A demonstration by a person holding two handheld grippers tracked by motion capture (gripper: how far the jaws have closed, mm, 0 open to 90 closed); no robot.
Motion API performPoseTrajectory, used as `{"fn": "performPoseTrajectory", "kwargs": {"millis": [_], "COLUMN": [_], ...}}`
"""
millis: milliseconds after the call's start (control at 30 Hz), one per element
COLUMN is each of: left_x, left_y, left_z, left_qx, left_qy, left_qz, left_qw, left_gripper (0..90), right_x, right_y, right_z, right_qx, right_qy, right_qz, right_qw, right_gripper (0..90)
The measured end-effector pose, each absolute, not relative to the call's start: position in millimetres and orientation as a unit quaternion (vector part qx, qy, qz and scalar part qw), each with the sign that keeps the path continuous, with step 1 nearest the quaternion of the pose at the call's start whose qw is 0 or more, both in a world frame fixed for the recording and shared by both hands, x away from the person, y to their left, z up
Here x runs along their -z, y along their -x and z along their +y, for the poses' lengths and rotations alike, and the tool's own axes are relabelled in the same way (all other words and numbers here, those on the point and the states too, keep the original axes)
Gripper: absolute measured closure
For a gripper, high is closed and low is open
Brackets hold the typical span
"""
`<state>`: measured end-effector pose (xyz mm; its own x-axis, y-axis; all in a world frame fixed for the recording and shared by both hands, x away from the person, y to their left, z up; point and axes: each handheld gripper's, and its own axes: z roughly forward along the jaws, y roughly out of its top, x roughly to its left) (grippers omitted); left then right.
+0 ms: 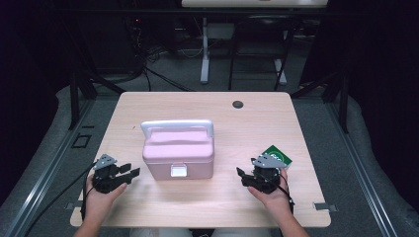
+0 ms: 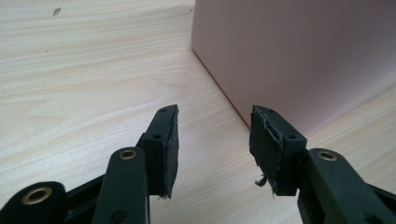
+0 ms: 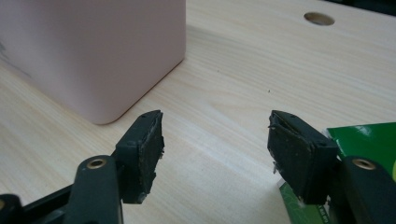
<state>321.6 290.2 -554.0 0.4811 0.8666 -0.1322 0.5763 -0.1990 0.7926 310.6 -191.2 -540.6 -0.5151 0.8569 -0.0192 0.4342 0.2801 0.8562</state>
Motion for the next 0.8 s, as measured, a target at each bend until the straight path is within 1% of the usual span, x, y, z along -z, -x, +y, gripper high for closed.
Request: {"fn": "performPoseTrajectory", "kwargs": {"millis": [33,100,233,300,367,533,667,800], "left_x": [554.0,555.9,557.5,557.7,557.9,557.7,557.0,556.4], "left_y": [-321.6,-321.0,-322.2,-322.8,-324.3,-323.3,-322.1,-322.3], "left_z": [290.2,289.8,291.4,291.8,291.9,291.1,288.7,287.7], "left_qx": [-0.175,-0.182,-0.186,-0.186,-0.181,-0.179,-0.178,-0.175], "left_qy": [-0.754,-0.758,-0.759,-0.758,-0.754,-0.755,-0.76,-0.76], "left_qz": [0.478,0.474,0.472,0.472,0.475,0.474,0.469,0.47], "left_qw": [0.414,0.41,0.407,0.409,0.415,0.416,0.414,0.414], "left_gripper": [51.7,51.7,50.5,50.4,49.4,48.5,47.2,47.0], "right_x": [540.6,541.8,545.7,546.0,546.5,547.1,547.3,547.5], "right_y": [-310.6,-310.9,-311.2,-311.5,-311.5,-310.9,-310.6,-311.4], "right_z": [-191.2,-191.3,-187.8,-187.0,-184.5,-183.4,-185.0,-185.5], "right_qx": [-0.424,-0.43,-0.423,-0.423,-0.42,-0.415,-0.422,-0.422], "right_qy": [-0.425,-0.423,-0.421,-0.419,-0.411,-0.411,-0.416,-0.42], "right_qz": [0.76,0.761,0.769,0.77,0.772,0.776,0.772,0.771], "right_qw": [0.249,0.24,0.229,0.23,0.243,0.237,0.23,0.225], "right_gripper": [35.5,40.4,40.8,40.6,40.5,40.6,43.8,45.2]}}
